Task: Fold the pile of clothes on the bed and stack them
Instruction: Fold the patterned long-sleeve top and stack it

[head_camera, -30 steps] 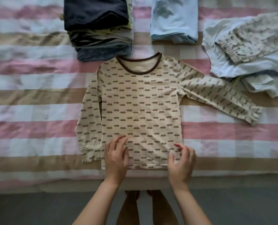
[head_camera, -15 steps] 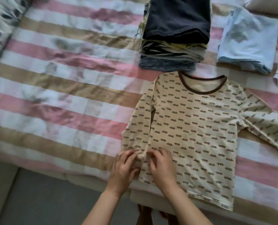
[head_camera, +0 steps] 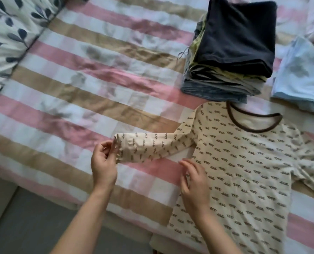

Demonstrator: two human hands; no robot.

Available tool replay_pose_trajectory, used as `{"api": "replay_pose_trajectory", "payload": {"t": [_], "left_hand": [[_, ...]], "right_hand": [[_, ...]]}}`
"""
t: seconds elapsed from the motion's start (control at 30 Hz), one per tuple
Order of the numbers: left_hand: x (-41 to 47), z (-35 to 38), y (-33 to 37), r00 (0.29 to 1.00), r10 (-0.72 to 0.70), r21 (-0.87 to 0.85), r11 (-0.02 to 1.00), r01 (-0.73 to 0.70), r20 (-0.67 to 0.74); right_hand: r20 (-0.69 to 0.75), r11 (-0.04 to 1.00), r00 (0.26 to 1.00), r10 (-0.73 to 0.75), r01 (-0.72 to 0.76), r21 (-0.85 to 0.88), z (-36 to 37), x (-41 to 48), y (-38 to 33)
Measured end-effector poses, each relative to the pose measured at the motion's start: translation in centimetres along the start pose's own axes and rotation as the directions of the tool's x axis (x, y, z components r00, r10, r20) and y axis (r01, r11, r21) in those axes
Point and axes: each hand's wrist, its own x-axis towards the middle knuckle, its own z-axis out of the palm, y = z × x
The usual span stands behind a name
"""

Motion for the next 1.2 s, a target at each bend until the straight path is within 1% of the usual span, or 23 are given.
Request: {"api": "replay_pose_trajectory", "payload": {"t": [0.03,0.1,0.17,0.23,0.3,0.33,0.4,0.47,0.5,0.57,0.63,0.67,0.7,0.8,0.93,1.1,1.17,1.2], "left_hand": [[1.8,-0.2,0.0,0.999,-0.044,-0.028,0.999,0.043,-0.008],[4.8,-0.6,-0.4,0.992,-0.124,-0.073,0.99,0.122,-0.021],[7.1,-0.5,-1.1,0.981,-0.194,-0.104,0.976,0.19,-0.023],[8.6,-0.4,-2.1,0.977,-0.213,-0.079,0.974,0.211,-0.019],[9.2,-0.3,-2.9,0.979,-0.203,-0.027,0.979,0.203,-0.016],[9.2,-0.4,-3.1,0.982,-0.188,0.005,0.982,0.188,-0.009],[8.9,-0.3,-2.9,0.988,-0.146,0.092,0.986,0.141,0.045],[8.6,-0.1,-2.5,0.992,-0.101,0.195,0.977,0.086,0.07],[8.4,0.0,-2.3,0.995,-0.08,0.214,0.975,0.064,0.065],[7.9,0.1,-1.4,0.999,-0.024,0.153,0.988,0.02,0.026],[7.5,-0.2,-0.6,0.997,0.069,0.088,0.994,-0.066,-0.023],[7.4,-0.5,-0.5,0.993,0.113,0.085,0.99,-0.11,-0.035],[7.2,-0.8,-0.6,0.99,0.139,0.092,0.987,-0.134,-0.041],[6.7,-1.2,-1.4,0.989,0.142,0.139,0.981,-0.136,-0.031],[6.0,-1.2,-2.3,0.991,0.134,0.202,0.971,-0.127,-0.021],[5.6,-1.7,-3.6,0.995,0.06,0.221,0.974,-0.042,-0.077],[5.7,-1.8,-3.9,0.993,0.071,0.221,0.974,-0.049,-0.093],[5.9,-1.8,-4.0,0.99,0.095,0.235,0.97,-0.068,-0.103]], "right_hand": [[0.026,0.999,1.0,-0.012,0.013,-0.044,0.5,1.3,-0.4],[0.151,0.983,0.989,-0.008,0.035,-0.18,1.5,3.9,-0.9],[0.284,0.931,0.958,0.031,0.076,-0.358,2.6,6.7,-0.6],[0.367,0.875,0.925,0.098,0.095,-0.474,3.4,8.6,-0.3],[0.398,0.853,0.907,0.135,0.098,-0.513,4.1,9.2,-0.2],[0.399,0.848,0.907,0.133,0.104,-0.52,4.4,9.1,-0.3],[0.355,0.847,0.93,0.093,0.113,-0.519,4.5,8.7,-0.1],[0.305,0.857,0.948,0.093,0.08,-0.51,4.0,8.7,0.3],[0.291,0.862,0.951,0.107,0.057,-0.504,3.7,8.8,0.4],[0.238,0.879,0.967,0.095,0.031,-0.476,2.9,9.1,0.2],[0.098,0.912,0.995,-0.011,0.05,-0.407,2.2,9.2,-0.2],[0.044,0.919,0.997,-0.061,0.074,-0.387,2.1,9.5,-0.4],[0.039,0.921,0.996,-0.083,0.092,-0.379,2.0,9.7,-0.5],[0.167,0.926,0.985,-0.051,0.109,-0.361,2.6,11.2,-0.6],[0.165,0.926,0.986,-0.029,0.089,-0.367,3.3,14.5,-0.8],[0.242,0.887,0.97,-0.005,0.116,-0.446,3.3,18.5,-0.5],[0.259,0.887,0.965,0.025,0.098,-0.451,3.4,19.5,-0.7],[0.232,0.896,0.973,0.013,0.091,-0.434,3.5,19.8,-0.8]]}}
